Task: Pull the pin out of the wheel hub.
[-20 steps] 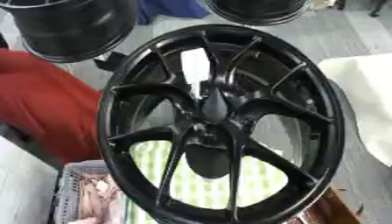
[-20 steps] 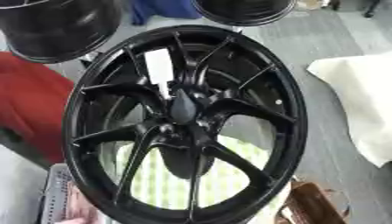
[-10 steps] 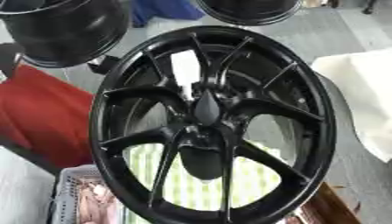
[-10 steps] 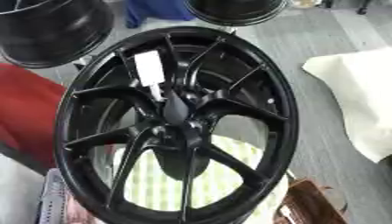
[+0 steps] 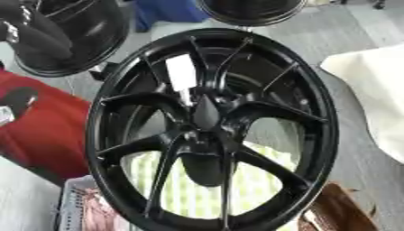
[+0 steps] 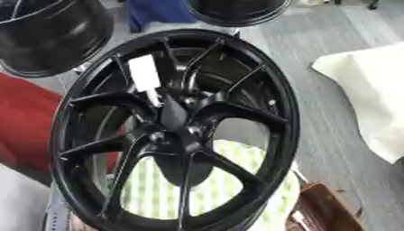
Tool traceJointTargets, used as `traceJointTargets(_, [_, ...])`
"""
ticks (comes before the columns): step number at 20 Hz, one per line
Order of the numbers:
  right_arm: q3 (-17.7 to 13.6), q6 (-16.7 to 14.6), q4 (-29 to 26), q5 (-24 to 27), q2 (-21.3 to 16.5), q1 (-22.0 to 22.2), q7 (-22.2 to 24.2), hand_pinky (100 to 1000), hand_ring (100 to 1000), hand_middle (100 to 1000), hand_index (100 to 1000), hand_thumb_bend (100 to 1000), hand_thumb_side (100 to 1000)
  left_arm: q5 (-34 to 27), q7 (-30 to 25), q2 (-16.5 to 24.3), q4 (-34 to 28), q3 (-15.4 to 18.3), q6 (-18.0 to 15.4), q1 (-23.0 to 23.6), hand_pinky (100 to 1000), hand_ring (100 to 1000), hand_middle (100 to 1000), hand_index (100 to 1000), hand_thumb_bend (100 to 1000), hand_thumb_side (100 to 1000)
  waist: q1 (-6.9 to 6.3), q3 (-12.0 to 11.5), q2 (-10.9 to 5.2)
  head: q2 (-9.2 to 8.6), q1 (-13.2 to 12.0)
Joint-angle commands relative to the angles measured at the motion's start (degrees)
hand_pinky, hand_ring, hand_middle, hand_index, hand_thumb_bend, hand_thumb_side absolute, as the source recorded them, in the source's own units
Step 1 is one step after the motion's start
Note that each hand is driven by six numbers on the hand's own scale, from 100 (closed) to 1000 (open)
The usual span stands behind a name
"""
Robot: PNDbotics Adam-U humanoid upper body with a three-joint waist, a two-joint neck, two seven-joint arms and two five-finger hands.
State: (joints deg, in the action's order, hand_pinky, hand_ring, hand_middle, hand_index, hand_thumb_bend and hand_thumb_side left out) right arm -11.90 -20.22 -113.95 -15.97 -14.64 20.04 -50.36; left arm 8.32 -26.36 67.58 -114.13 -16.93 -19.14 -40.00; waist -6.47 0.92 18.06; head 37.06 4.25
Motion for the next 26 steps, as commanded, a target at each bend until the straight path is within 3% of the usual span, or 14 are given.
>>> traceJointTargets(1, [0.40,-1.35,-0.64,-0.74,-0.01,-0.27,-1.61,431,640,442,658,330,224,-0.24,-3.03,2.07,-0.46,-0.49,-0.19,-1.47,894,809,779,858,141,450,0.24,0.28,-0.43,-1.04,-0.65])
traceJointTargets(6, [1.50,-0.84,-0.64,-0.51,0.82,-1.22,-1.61,427,638,439,656,328,226,-1.90,-7.79,-0.07,-0.46,-1.67,-1.33,-4.90,910,825,786,869,157,398,0.45,1.08,0.34,-1.50,-1.25])
traceJointTargets(9, [1.82,-0.54,-0.64,-0.21,1.30,-1.62,-1.61,426,637,437,655,328,227,-3.09,-10.60,-1.71,-0.46,-2.27,-1.21,-7.39,915,832,798,871,169,301,0.67,1.54,0.64,-1.86,-1.81])
traceJointTargets(19, [2.54,-0.11,-0.64,-0.64,2.21,-1.77,-1.61,424,636,435,654,330,228,-7.68,-19.39,-5.93,0.23,-1.40,2.19,-14.59,913,835,808,883,168,186,1.31,2.16,0.73,-1.93,-2.85])
traceJointTargets(26, [2.83,0.12,-0.64,-0.23,2.30,-2.01,-1.61,420,635,434,647,328,231,-11.28,-24.20,-11.85,5.92,-1.06,3.54,-22.52,911,825,799,870,142,100,1.46,2.40,0.63,-2.15,-3.10])
